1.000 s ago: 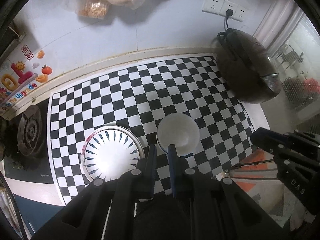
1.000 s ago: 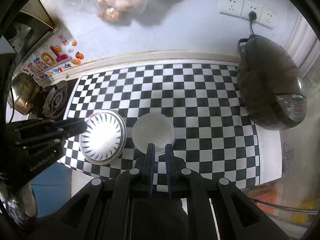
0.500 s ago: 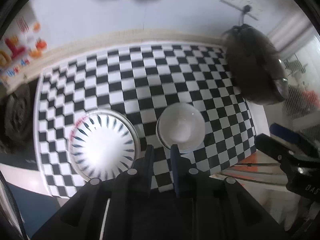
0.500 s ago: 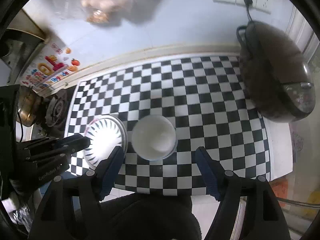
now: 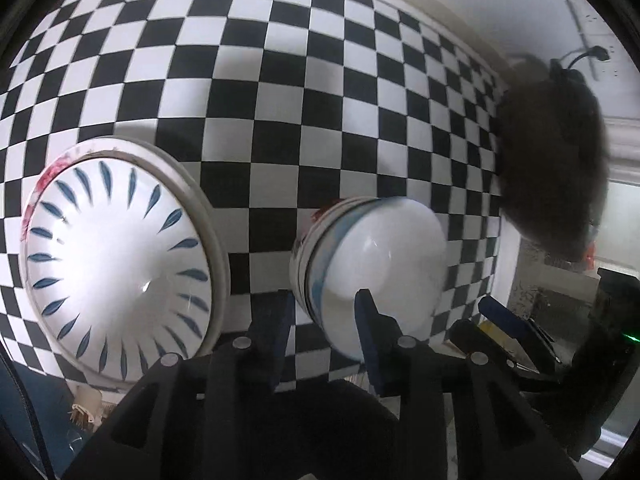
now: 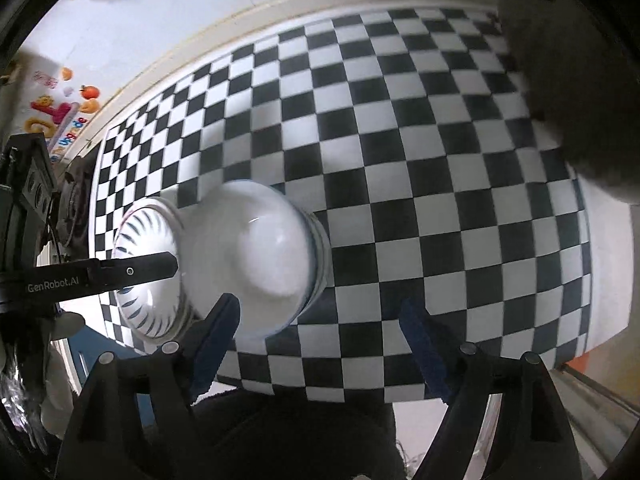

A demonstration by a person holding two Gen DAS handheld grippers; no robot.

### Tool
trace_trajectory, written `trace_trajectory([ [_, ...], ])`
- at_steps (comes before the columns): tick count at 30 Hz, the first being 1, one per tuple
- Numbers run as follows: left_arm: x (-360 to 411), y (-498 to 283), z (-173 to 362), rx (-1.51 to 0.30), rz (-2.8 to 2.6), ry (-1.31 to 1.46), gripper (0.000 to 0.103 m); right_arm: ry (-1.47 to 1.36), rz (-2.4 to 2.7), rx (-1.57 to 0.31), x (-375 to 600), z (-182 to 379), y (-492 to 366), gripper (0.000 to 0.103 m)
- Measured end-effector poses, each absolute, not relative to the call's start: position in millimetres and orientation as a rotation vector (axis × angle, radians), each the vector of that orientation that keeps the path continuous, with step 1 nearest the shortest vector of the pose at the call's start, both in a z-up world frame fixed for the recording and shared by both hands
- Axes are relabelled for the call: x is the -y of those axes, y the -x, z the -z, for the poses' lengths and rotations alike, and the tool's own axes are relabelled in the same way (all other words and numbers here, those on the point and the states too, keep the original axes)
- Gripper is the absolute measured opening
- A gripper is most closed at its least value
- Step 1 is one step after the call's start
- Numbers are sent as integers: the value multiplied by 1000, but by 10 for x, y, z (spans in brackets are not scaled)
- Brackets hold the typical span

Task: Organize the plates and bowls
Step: 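Move both tools to the nested bowl stack and grip its rim, then lift the nested bowl stack with both tools toward the plate stack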

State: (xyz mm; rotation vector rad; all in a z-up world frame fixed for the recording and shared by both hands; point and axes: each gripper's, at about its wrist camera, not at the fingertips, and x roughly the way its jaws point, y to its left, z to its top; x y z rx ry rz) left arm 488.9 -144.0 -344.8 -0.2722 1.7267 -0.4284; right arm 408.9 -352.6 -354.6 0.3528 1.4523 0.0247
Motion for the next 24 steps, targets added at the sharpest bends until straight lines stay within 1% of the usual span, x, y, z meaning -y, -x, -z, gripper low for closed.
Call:
trace_trajectory([
  [19, 1765, -5076, 4082, -1863, 434, 163, 30, -503, -108, -1625, 3440, 4500, -4468, 84],
  [21, 1796, -5090, 4162, -1882, 455, 173, 36, -525, -126, -1644, 3413, 4576, -4495, 84],
  [24, 1836, -5110, 4194, -1888, 473, 168, 41, -566, -140, -1677, 3376, 4715, -4530, 84],
])
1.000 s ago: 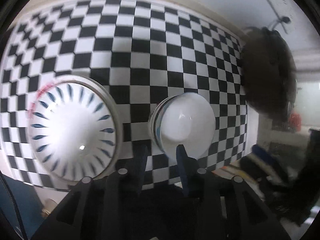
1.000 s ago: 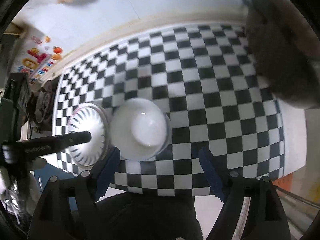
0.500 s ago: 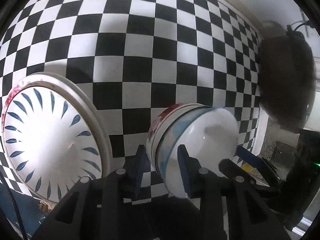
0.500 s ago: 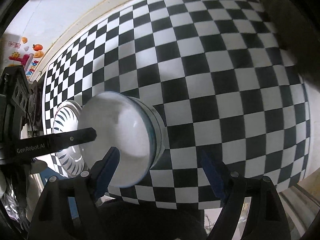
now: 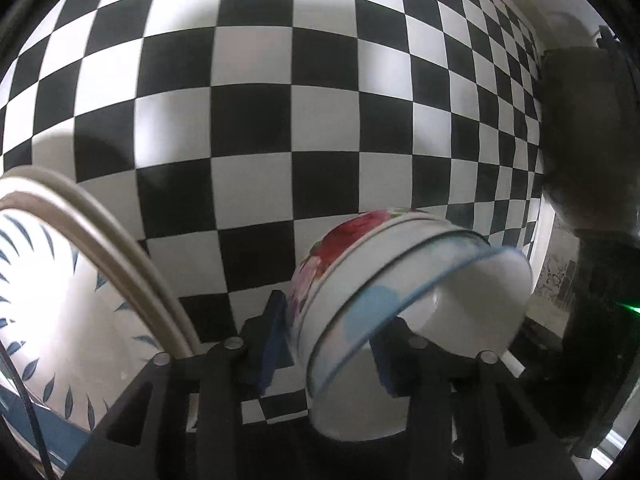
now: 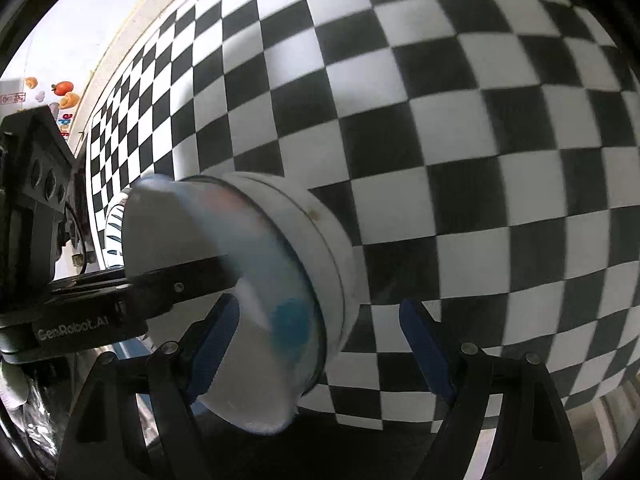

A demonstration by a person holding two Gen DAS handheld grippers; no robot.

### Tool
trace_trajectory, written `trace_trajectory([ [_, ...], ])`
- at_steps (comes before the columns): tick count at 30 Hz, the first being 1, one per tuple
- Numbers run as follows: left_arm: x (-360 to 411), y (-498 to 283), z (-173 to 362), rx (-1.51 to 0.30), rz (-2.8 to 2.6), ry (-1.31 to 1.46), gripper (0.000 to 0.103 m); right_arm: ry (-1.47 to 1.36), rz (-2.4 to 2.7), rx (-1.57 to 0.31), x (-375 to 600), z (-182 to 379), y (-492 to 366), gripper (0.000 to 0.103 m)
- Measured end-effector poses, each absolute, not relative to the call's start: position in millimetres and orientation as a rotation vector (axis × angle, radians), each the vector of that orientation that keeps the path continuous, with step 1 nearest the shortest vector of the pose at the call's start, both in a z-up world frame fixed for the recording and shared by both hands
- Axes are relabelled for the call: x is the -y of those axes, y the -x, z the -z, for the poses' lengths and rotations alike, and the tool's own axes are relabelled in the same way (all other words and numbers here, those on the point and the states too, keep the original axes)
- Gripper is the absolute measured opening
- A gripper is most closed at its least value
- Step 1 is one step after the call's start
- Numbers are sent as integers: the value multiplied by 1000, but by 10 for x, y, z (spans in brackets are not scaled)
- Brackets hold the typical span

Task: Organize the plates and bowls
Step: 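Lift the nested bowl stack with both tools toward the plate stack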

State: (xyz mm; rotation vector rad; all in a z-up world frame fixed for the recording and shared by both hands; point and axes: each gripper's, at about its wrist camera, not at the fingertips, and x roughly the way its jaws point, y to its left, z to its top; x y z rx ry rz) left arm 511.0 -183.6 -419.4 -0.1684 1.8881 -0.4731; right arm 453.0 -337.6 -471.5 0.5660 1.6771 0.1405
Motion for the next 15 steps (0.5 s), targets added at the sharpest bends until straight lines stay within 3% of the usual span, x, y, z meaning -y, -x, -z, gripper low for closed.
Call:
trace_trajectory([
  [5, 1830, -5134, 4233, -1890, 529, 190, 43, -667, -183, -1696, 3321, 4933, -4541, 80],
  [6, 1818, -5133, 4240, -1887, 537, 203, 42, -696, -193, -1699, 3308, 4984, -4539, 70],
  [8, 1796, -5131, 4242, -1873, 542, 219, 42, -743, -200, -1670, 3285, 5017, -4543, 67],
  [15, 1770, -5064, 4179, -1815, 553, 198, 41, -767, -226, -1616, 3252, 5067, -4450, 62],
])
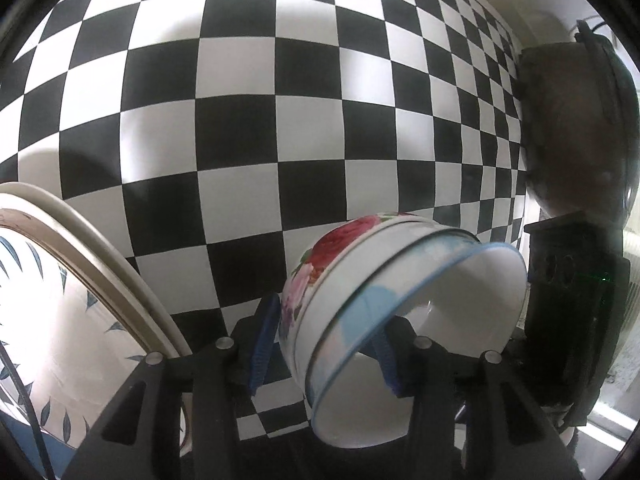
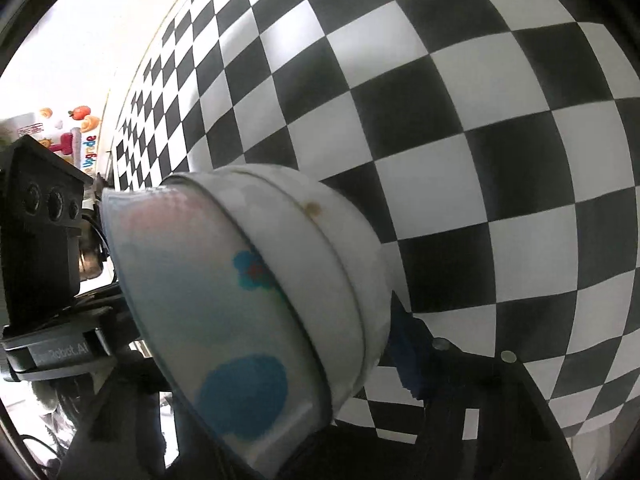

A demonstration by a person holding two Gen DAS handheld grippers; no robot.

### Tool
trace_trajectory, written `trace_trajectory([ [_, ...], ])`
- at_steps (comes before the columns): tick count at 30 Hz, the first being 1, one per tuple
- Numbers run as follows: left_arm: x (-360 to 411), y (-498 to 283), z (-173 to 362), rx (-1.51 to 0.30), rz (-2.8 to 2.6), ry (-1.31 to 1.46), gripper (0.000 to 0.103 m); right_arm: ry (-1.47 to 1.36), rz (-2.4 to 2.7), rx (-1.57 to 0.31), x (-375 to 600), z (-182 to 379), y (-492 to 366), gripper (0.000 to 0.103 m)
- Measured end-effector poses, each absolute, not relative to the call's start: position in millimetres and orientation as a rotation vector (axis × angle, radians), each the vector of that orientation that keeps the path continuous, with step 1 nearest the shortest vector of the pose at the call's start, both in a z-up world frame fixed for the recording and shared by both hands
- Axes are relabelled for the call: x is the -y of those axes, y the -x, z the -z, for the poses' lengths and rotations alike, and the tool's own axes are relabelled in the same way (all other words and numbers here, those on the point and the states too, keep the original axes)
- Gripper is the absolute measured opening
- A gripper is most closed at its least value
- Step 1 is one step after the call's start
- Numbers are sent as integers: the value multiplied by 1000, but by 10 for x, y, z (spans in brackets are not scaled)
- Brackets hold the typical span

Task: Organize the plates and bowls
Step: 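Lift the nested bowl stack with both tools toward the plate stack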

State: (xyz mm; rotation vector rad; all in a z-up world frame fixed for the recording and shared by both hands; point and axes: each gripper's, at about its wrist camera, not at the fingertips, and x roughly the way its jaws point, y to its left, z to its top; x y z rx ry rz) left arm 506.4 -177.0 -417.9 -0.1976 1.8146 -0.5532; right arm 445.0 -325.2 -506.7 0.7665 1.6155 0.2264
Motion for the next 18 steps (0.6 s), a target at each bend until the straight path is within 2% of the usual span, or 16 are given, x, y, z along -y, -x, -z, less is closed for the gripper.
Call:
trace_trajectory([
  [5, 1766, -5046, 4139, -1784, 553, 176, 41, -767, -238, -1579, 3350, 4950, -4424, 58],
  [18, 1767, -4997, 3974, -1734, 556, 183, 41, -746, -255, -1515, 3454, 4689, -4323, 57],
])
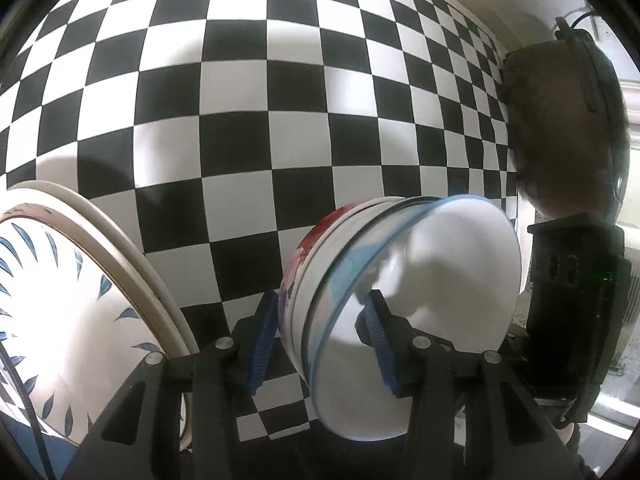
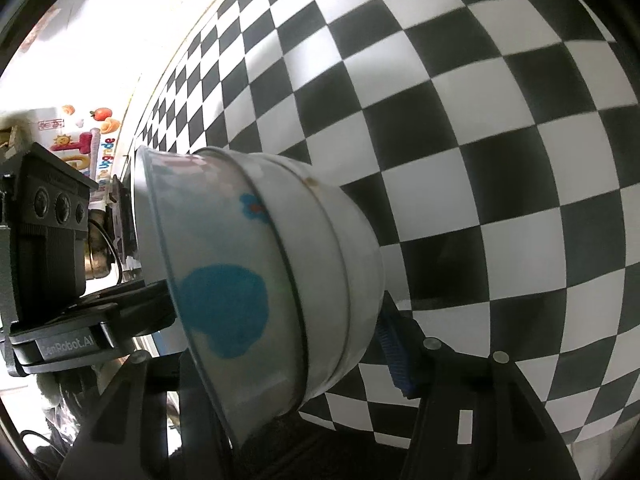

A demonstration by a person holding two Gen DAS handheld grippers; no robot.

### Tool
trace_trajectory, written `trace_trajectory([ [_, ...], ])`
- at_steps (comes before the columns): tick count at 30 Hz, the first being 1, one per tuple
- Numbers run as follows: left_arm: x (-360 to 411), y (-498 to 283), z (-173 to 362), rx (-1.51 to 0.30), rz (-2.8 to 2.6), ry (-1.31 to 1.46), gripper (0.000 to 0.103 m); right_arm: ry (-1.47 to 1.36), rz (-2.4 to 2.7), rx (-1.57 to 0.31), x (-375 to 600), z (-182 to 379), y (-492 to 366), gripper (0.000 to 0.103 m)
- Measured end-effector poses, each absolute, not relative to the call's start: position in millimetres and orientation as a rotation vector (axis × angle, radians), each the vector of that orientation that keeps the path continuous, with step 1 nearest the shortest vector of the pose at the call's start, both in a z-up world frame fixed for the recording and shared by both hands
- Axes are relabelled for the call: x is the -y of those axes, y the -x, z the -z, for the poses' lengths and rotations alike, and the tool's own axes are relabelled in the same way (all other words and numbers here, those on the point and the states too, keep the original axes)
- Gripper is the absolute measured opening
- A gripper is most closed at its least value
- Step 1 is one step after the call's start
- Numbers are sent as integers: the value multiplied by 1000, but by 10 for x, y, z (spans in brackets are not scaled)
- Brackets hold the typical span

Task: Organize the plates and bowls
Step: 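Lift the nested bowl stack with both tools toward the plate stack, then lower the nested bowls with both tools onto the blue-leaf plate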

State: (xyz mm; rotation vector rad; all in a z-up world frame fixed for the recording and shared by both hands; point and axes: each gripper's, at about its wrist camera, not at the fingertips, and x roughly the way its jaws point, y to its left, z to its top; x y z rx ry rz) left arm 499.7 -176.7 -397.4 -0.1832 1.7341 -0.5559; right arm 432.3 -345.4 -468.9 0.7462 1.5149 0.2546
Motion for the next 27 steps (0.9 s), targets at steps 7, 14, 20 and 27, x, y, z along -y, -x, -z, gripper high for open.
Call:
trace_trajectory([
  [7, 1639, -5012, 3777, -1691, 540, 182, 41, -712, -288, -1495, 3342, 4475, -4412, 56],
  [14, 1275, -4991, 3553, -1657, 498, 213, 41, -671, -354, -1476, 3097, 4192, -4559, 53],
  [20, 842, -4945, 3454, -1629, 417, 276, 42, -599, -433, -1489, 2672, 4045, -4726, 51],
  [27, 305, -4879, 3403, -1599, 322, 321, 42, -526, -527, -1520, 2047, 4040, -4833, 51],
])
